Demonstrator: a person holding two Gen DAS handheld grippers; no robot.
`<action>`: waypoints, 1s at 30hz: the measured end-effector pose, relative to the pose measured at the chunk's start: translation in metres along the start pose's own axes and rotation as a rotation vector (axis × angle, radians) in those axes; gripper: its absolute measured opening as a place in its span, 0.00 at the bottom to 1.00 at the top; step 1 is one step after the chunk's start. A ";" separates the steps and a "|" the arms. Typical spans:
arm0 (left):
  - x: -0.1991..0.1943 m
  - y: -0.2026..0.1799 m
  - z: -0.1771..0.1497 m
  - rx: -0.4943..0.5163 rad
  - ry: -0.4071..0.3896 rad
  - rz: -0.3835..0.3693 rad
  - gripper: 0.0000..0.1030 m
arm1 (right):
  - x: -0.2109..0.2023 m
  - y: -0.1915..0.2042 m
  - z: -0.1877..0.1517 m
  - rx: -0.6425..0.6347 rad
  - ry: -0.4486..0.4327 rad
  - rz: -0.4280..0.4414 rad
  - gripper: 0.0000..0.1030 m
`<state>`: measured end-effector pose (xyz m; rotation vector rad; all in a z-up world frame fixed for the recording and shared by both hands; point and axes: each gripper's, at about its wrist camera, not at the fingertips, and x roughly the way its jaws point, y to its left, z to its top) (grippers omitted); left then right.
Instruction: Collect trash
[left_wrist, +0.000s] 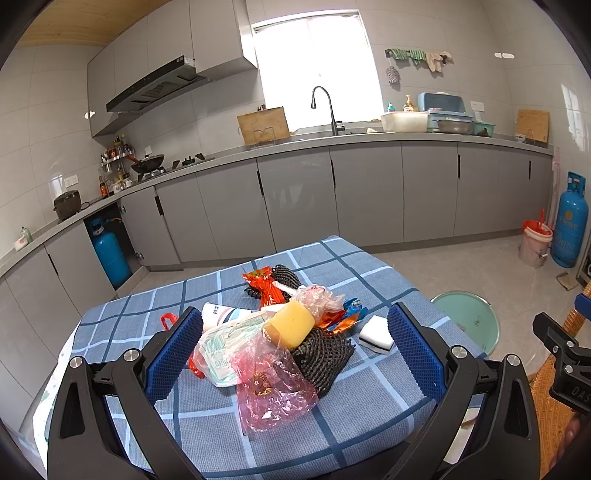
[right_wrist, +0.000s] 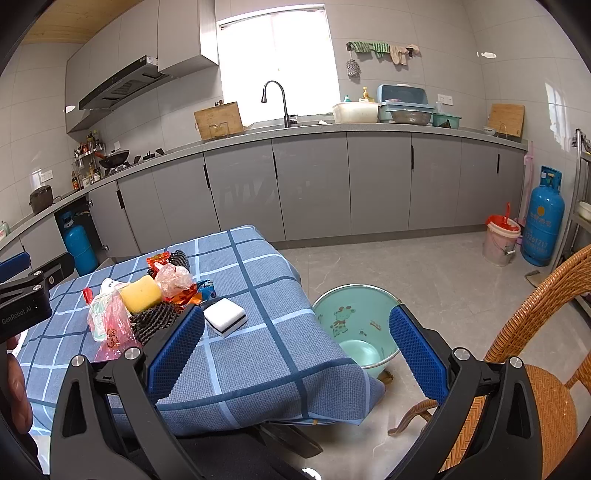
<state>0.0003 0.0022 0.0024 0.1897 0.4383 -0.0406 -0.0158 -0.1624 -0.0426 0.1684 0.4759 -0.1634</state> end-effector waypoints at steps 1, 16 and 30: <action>0.000 0.000 0.000 0.000 0.000 0.000 0.96 | 0.000 0.000 0.001 0.000 0.000 0.000 0.96; 0.002 0.001 0.000 0.000 -0.001 0.000 0.96 | 0.001 0.001 -0.001 -0.001 0.002 0.000 0.96; 0.002 0.000 -0.001 -0.001 -0.002 0.002 0.96 | 0.003 0.005 -0.001 -0.001 0.003 0.000 0.96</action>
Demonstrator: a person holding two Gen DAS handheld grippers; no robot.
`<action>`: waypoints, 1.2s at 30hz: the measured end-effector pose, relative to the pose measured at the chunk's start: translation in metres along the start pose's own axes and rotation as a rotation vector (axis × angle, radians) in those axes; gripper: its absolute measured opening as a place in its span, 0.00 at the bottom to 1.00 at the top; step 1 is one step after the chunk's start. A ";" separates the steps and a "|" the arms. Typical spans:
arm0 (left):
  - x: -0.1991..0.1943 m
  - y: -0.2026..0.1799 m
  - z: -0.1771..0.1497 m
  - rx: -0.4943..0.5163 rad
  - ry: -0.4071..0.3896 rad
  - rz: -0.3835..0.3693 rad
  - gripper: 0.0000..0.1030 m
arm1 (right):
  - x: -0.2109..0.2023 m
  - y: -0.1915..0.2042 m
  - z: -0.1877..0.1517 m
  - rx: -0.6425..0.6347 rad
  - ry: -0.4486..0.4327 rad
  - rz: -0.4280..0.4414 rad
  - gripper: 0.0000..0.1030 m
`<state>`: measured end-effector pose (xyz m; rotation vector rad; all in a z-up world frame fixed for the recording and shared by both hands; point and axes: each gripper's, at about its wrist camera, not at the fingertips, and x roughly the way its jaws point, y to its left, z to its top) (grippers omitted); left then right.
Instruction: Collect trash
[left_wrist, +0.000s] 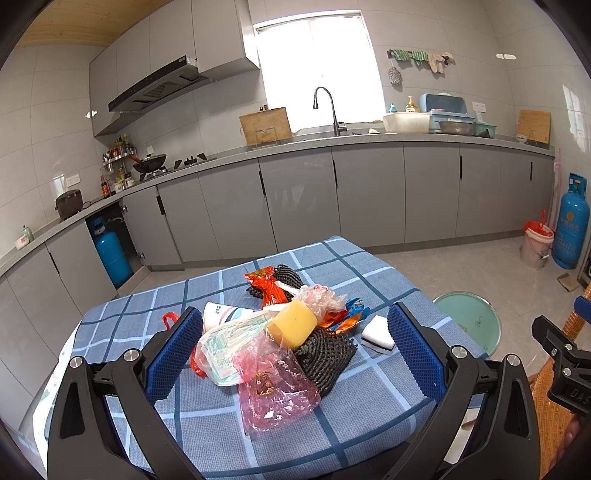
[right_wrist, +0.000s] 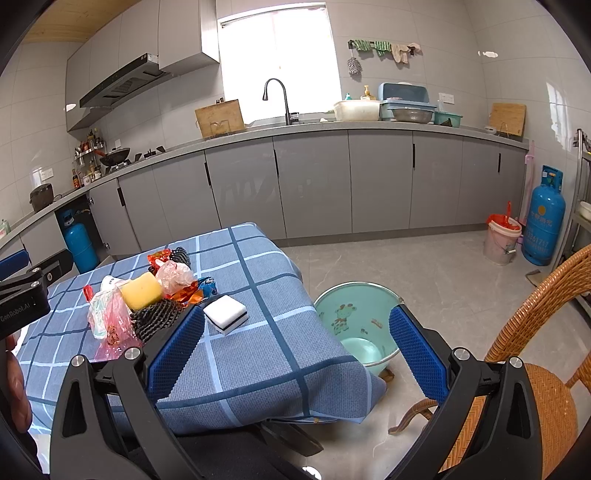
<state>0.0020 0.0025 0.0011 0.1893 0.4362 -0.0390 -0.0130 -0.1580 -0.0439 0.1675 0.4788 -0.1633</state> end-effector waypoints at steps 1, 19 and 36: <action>0.000 0.000 0.000 0.000 0.000 -0.001 0.96 | 0.000 0.000 0.000 0.000 0.001 0.000 0.96; -0.001 0.000 0.000 0.000 0.000 0.000 0.96 | 0.000 -0.001 0.001 0.000 0.002 0.000 0.96; -0.005 0.005 0.000 -0.002 0.000 0.005 0.96 | 0.009 0.004 -0.009 -0.003 0.009 -0.001 0.96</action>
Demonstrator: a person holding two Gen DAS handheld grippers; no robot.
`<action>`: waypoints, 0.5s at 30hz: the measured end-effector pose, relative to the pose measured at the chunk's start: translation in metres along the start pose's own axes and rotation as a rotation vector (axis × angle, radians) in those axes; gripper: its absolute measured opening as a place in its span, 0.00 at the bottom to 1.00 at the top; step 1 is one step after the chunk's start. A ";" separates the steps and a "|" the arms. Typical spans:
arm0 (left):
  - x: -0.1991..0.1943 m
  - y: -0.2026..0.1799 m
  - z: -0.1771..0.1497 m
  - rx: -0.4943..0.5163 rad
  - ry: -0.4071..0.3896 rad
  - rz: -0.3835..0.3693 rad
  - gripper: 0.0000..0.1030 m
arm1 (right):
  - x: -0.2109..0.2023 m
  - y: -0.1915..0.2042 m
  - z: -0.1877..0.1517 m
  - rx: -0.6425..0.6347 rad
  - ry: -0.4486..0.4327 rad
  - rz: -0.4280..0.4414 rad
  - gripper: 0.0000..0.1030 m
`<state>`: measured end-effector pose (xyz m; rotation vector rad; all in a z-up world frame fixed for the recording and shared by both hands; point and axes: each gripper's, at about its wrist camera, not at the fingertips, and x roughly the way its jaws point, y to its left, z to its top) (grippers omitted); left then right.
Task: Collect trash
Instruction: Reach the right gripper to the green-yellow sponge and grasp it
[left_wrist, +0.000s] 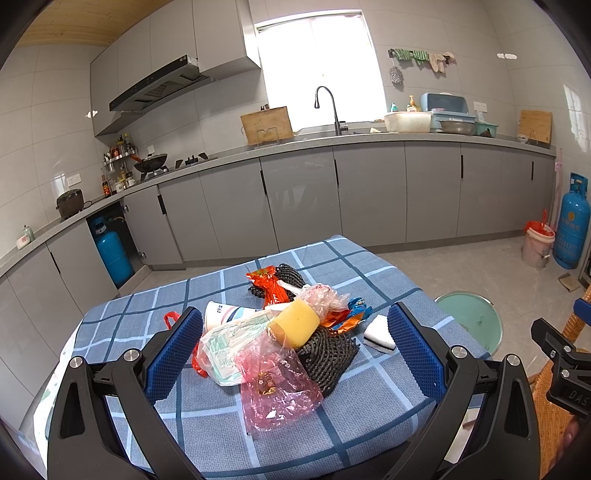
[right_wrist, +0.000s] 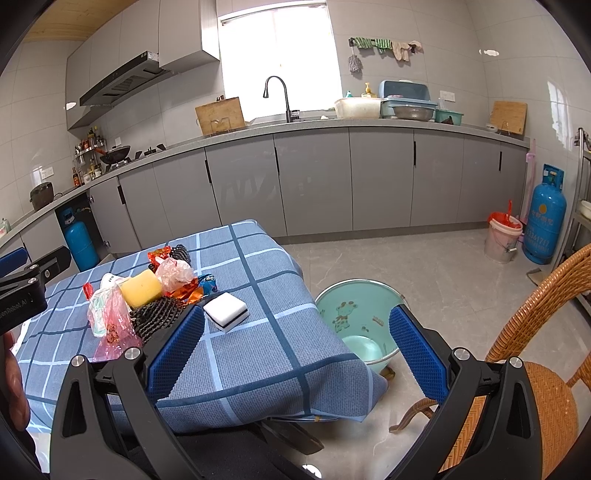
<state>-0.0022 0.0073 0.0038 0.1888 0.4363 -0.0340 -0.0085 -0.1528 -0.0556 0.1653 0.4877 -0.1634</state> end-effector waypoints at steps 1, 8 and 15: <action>0.001 0.001 0.000 -0.001 0.000 0.002 0.96 | 0.002 0.000 0.000 -0.001 0.000 -0.003 0.96; 0.028 0.033 -0.019 -0.020 0.053 0.089 0.96 | 0.020 -0.005 -0.001 -0.010 0.029 -0.020 0.96; 0.063 0.073 -0.032 -0.055 0.141 0.181 0.96 | 0.049 0.006 -0.001 -0.039 0.064 0.000 0.96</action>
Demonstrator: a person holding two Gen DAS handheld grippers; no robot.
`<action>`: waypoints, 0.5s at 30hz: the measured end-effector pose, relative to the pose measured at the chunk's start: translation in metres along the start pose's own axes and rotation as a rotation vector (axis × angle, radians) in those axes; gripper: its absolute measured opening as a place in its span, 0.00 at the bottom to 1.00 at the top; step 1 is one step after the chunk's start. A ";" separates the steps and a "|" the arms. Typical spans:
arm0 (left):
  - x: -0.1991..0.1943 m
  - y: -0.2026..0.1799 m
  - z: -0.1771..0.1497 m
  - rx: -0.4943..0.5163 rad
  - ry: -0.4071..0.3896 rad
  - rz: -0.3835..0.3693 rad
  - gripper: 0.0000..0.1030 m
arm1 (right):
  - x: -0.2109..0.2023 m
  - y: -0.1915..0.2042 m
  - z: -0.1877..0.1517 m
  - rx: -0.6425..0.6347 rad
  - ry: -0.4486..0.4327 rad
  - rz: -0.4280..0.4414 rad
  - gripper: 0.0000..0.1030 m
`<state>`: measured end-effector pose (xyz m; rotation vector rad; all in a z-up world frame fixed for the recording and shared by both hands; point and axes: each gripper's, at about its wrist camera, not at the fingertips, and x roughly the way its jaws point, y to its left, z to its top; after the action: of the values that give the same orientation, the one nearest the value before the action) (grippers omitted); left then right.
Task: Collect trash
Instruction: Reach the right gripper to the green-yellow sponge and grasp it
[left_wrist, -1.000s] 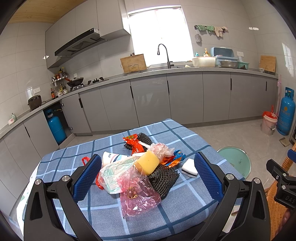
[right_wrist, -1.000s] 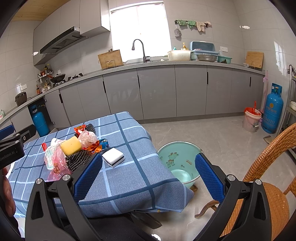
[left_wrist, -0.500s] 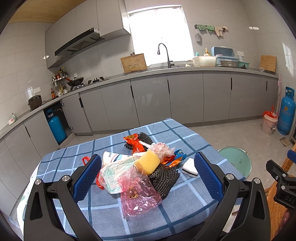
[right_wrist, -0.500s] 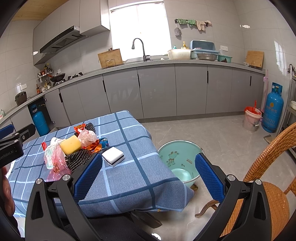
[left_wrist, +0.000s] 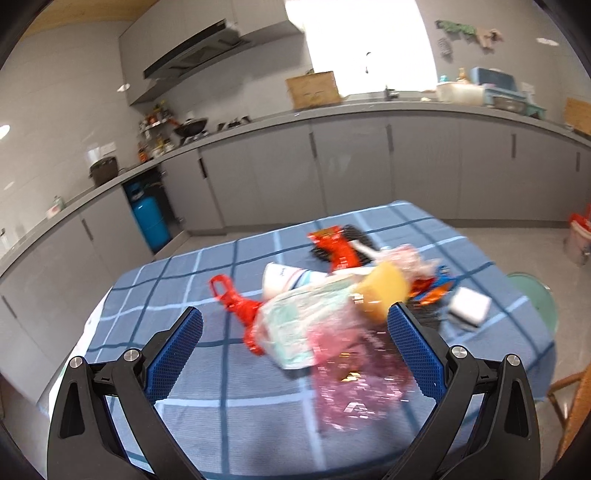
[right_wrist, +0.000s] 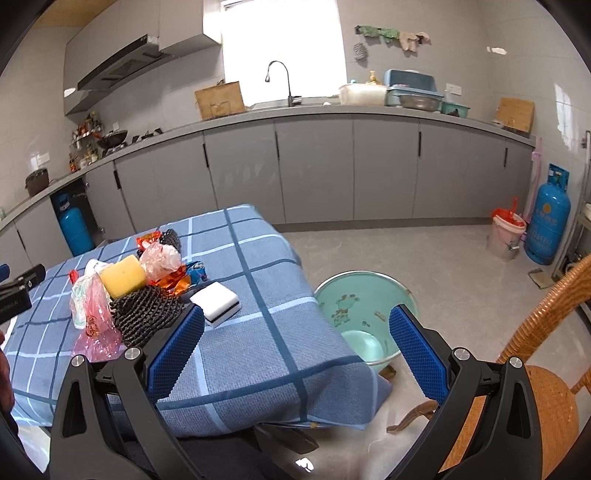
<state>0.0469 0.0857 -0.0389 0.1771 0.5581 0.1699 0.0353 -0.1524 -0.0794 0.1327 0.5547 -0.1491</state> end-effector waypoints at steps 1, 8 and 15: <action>0.002 0.004 0.000 -0.005 0.006 0.005 0.96 | 0.007 0.004 0.000 -0.006 0.006 0.006 0.96; 0.030 0.017 -0.008 -0.027 0.068 0.020 0.96 | 0.049 0.030 0.002 -0.065 0.056 0.050 0.96; 0.074 0.029 -0.015 -0.052 0.133 0.054 0.96 | 0.099 0.054 0.005 -0.133 0.101 0.077 0.96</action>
<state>0.0972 0.1311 -0.0826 0.1308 0.6813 0.2500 0.1302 -0.1101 -0.1233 0.0327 0.6577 -0.0300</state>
